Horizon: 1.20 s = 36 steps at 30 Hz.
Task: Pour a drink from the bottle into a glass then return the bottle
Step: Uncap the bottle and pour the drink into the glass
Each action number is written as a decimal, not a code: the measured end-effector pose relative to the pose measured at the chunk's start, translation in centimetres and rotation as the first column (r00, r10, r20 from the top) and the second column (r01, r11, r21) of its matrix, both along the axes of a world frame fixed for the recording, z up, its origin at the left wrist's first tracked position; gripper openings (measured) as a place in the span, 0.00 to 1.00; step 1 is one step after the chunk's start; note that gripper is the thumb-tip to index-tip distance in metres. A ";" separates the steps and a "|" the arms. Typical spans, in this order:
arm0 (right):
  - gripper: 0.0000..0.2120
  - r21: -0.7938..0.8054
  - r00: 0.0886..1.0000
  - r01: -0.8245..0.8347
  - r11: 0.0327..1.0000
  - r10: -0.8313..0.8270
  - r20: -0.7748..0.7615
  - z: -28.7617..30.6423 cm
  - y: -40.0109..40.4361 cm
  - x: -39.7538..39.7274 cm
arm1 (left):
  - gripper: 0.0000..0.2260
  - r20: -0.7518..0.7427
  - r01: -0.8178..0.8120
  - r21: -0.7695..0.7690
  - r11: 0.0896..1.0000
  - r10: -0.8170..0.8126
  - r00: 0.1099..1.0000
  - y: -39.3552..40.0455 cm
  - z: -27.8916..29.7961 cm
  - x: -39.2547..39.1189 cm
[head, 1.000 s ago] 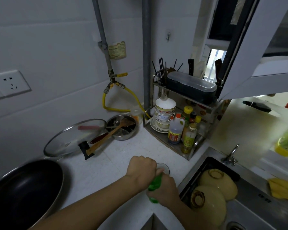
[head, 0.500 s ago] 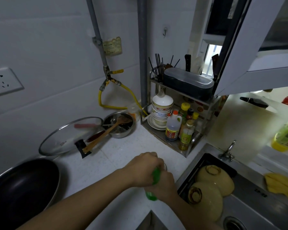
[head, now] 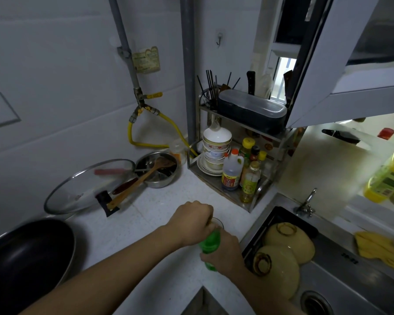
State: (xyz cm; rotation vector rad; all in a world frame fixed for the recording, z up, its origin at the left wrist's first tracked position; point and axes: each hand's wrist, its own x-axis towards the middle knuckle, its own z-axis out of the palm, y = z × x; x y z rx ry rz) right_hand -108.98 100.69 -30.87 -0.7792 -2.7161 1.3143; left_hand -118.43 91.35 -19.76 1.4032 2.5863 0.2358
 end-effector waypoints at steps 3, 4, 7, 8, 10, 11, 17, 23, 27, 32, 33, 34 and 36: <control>0.21 -0.008 1.000 -0.002 1.000 0.002 0.000 -0.1 0.2 0.0 | 0.13 0.059 -0.063 0.065 0.996 0.059 0.996 0.2 -0.4 0.1; 0.21 -0.008 1.000 0.004 1.000 -0.004 0.008 -0.1 0.2 0.0 | 0.13 0.080 -0.063 0.072 0.995 0.058 0.995 0.2 -0.5 0.1; 0.21 -0.012 1.000 0.020 1.000 -0.020 0.016 -0.3 0.6 0.0 | 0.11 0.189 -0.027 0.041 0.999 0.019 0.982 0.1 -0.5 0.0; 0.22 -0.003 1.000 0.017 1.000 -0.017 0.018 -0.3 0.8 0.1 | 0.12 0.227 -0.016 0.028 0.999 0.009 0.974 0.0 -0.4 -0.1; 0.22 0.030 0.999 -0.001 1.000 0.000 0.038 -0.3 1.1 0.1 | 0.13 0.266 -0.008 0.033 0.999 -0.001 0.964 -0.1 -0.5 -0.3; 0.22 0.040 0.999 -0.009 0.999 0.007 0.048 -0.3 1.2 0.0 | 0.13 0.274 -0.016 0.047 0.999 0.003 0.962 -0.1 -0.6 -0.3; 0.22 0.054 0.997 -0.013 0.998 0.008 0.082 -0.4 1.7 -0.1 | 0.13 0.252 -0.078 0.084 0.993 0.054 0.966 0.5 -1.0 -0.6; 0.24 0.099 0.986 -0.042 0.994 0.025 0.165 -0.4 2.0 -0.1 | 0.15 0.222 -0.128 0.079 0.989 0.108 0.969 1.0 -1.4 -0.6; 0.24 0.150 0.978 -0.088 0.985 0.057 0.198 -0.4 2.3 0.2 | 0.16 0.216 -0.184 0.071 0.980 0.165 0.962 1.3 -1.7 -0.3; 0.23 0.248 0.967 -0.141 0.958 0.080 0.243 -0.9 2.3 0.0 | 0.19 0.227 -0.244 0.069 0.967 0.223 0.948 1.7 -1.8 -0.2; 0.22 0.276 0.958 -0.167 0.947 0.091 0.270 -1.0 2.4 0.0 | 0.19 0.253 -0.262 0.077 0.962 0.235 0.939 1.8 -1.8 -0.2; 0.20 0.255 0.961 -0.169 0.952 0.102 0.256 -1.2 2.5 -0.1 | 0.19 0.282 -0.278 0.090 0.956 0.244 0.928 1.9 -1.7 -0.3; 0.13 0.219 0.964 -0.164 0.962 0.110 0.241 -1.2 2.6 -0.1 | 0.21 0.330 -0.306 0.116 0.945 0.254 0.909 2.0 -1.6 -0.3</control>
